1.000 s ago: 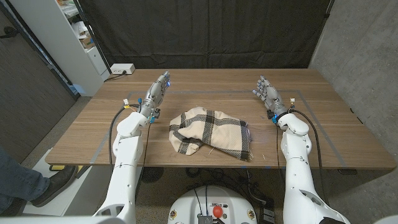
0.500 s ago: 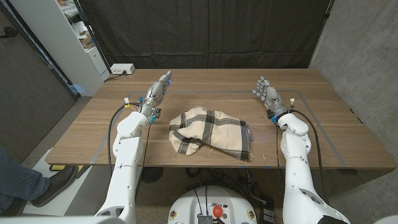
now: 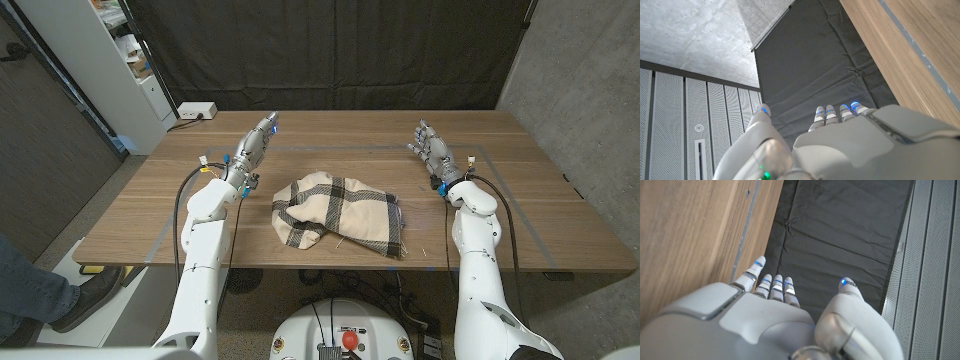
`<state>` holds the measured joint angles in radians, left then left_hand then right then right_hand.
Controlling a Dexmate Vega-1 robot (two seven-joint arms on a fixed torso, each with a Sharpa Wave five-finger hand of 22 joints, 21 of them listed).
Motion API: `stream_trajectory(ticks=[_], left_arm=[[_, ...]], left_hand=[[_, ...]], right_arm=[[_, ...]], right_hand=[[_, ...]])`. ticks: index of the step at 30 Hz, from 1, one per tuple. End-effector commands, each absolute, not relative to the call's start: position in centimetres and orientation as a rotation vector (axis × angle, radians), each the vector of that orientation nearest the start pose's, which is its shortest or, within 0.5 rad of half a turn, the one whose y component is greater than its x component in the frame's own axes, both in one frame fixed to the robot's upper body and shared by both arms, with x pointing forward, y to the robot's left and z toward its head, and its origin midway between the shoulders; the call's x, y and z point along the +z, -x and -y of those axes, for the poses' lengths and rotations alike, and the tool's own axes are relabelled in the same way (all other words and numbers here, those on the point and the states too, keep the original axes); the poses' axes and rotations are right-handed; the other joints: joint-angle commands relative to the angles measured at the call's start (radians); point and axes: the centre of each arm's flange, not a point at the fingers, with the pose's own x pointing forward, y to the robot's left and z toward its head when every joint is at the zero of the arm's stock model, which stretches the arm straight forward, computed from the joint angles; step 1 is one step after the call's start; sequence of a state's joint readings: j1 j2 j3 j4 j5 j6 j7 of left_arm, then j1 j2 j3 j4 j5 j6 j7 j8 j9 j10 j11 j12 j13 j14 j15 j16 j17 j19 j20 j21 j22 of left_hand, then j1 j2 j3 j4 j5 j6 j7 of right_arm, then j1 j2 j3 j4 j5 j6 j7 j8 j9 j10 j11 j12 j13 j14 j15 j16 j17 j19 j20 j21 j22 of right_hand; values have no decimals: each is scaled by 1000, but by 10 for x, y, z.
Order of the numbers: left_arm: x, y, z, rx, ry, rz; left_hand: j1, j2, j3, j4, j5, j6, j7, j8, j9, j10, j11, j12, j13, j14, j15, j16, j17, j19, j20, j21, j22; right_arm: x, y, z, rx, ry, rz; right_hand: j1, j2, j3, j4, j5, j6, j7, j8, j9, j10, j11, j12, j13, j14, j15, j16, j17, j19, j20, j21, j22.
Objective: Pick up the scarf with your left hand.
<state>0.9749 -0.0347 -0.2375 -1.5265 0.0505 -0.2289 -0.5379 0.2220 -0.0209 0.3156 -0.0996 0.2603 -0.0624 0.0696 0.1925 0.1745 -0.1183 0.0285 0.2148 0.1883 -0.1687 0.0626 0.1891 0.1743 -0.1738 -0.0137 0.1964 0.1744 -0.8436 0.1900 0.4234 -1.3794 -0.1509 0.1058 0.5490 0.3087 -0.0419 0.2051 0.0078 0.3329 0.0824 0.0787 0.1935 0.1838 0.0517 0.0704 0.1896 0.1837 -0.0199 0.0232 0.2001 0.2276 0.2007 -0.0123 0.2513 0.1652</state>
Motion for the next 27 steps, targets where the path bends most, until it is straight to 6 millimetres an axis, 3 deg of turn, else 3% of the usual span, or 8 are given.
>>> stream_trajectory(ticks=[1, 27], left_arm=[[-7, -598, -273, -292, -172, 771], [-2, -580, -262, -366, -201, 824]], left_hand=[[8, 0, 3, -4, -3, 10, 3, 5, 4, 3, 4, 4, 2, 6, -1, 4, 6, -23, 4, 1, 4], [16, 3, 3, -10, -7, 21, 3, 5, 4, 14, -1, 6, 2, 16, 2, 5, 6, -19, 9, 2, 4]], right_arm=[[-22, -645, 293, 183, -39, 598], [-26, -648, 290, 188, -52, 605]], right_hand=[[1, 8, -1, -6, 2, 7, -1, 6, 6, 1, 6, 4, 4, 1, 6, 4, -1, -1, 0, -3, 3], [-1, 11, -3, -6, 1, 10, -4, 6, 5, 4, 3, 5, 4, 1, 4, 4, -3, 4, 0, -11, 3]])
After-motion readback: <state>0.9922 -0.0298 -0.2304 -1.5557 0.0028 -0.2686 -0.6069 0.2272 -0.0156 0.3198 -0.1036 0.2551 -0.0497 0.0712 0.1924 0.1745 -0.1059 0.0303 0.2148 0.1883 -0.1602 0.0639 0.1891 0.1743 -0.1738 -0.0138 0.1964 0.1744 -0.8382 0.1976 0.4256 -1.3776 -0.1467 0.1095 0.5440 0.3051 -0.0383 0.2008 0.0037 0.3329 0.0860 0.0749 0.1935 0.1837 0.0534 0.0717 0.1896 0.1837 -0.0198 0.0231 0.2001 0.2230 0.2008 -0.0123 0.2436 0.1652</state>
